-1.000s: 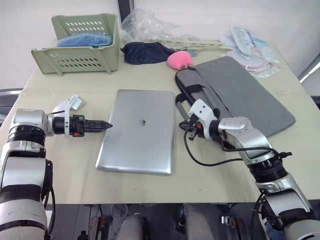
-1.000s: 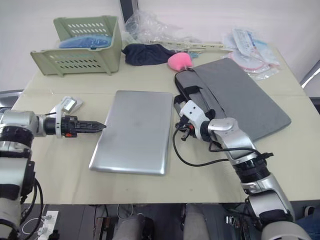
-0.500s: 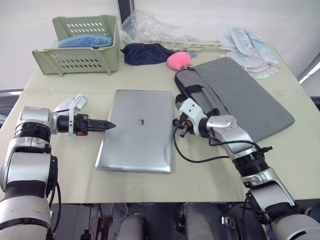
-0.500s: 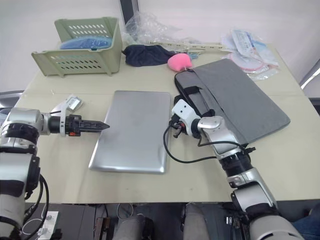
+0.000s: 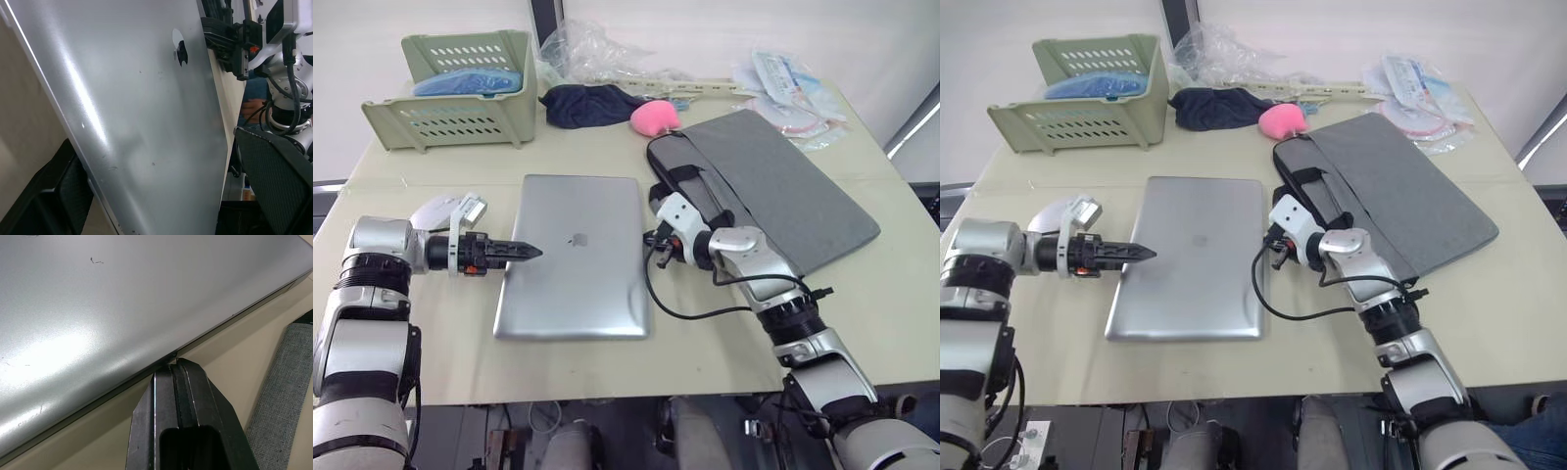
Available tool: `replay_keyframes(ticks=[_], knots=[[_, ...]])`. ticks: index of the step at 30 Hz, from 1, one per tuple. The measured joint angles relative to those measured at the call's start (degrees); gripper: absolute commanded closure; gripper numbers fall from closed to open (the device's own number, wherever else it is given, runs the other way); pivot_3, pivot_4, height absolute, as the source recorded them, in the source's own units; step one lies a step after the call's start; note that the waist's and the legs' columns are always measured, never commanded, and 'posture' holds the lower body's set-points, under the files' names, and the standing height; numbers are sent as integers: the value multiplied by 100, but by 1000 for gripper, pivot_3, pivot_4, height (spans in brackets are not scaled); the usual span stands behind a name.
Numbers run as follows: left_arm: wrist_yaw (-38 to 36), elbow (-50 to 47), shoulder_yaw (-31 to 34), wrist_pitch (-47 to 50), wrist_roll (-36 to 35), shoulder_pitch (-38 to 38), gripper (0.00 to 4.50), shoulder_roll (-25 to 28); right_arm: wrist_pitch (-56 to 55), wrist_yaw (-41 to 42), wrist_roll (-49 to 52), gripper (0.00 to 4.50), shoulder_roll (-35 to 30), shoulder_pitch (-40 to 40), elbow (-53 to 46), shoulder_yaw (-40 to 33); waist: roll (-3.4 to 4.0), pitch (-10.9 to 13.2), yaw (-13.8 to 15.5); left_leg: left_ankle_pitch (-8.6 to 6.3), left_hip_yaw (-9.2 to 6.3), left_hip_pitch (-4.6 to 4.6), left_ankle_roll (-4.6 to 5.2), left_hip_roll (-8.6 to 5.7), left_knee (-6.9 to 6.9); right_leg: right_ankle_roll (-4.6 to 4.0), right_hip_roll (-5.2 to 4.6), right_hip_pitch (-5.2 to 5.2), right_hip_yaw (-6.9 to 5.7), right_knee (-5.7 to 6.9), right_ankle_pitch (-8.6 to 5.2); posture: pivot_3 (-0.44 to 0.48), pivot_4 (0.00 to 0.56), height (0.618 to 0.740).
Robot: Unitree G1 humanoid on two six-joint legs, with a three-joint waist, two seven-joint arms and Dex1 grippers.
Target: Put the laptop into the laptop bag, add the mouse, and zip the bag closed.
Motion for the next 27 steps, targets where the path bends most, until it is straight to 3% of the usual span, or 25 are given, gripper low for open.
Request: replay_keyframes(ticks=[3,9,10,19,23,24,26,27], knots=[[120,-17,99,54,-105,69,829,1,-35,0,-9,4500,-12,85,-58,-18,0,0,8,0,-5,-2,0,0,0,0,0,0,-2,-1,0,0,150,740],[102,-56,205,242,-313,115,3805,124,-43,1,-16,4500,-46,209,-207,-52,-1,0,10,0,-12,-4,0,-1,-6,0,1,0,-4,-2,0,0,150,740],[44,-105,255,346,-410,112,4092,135,-38,1,-17,4500,-57,220,-212,-57,-7,-4,11,0,-12,-3,0,-1,-6,0,1,0,-3,-2,0,0,150,740],[172,-423,271,795,-737,334,4141,283,21,2,-12,4500,-72,415,-466,-102,-13,-8,17,0,-18,-3,0,1,-6,0,4,2,-1,-4,0,0,150,740],[274,-1075,414,1312,-1093,742,4141,490,284,167,285,4500,-200,698,-907,-276,-13,-7,22,-1,-27,-8,-1,2,-11,0,4,1,-1,-10,0,0,150,740],[357,-1308,522,1505,-1215,920,4141,559,425,254,451,3858,-289,830,-1081,-370,-12,-7,24,-1,-29,-10,-1,1,-12,0,4,0,-1,-12,0,0,150,740],[567,-1753,795,1859,-1453,1290,4141,640,740,328,696,3208,-504,986,-1366,-593,-11,-4,35,-1,-29,-21,-1,0,-9,0,3,0,2,-23,0,0,150,740],[675,-1978,958,2003,-1546,1464,4141,651,873,338,784,2626,-586,1024,-1521,-698,-11,-3,39,-1,-30,-23,-1,1,-7,0,3,-1,3,-25,0,0,150,740]])
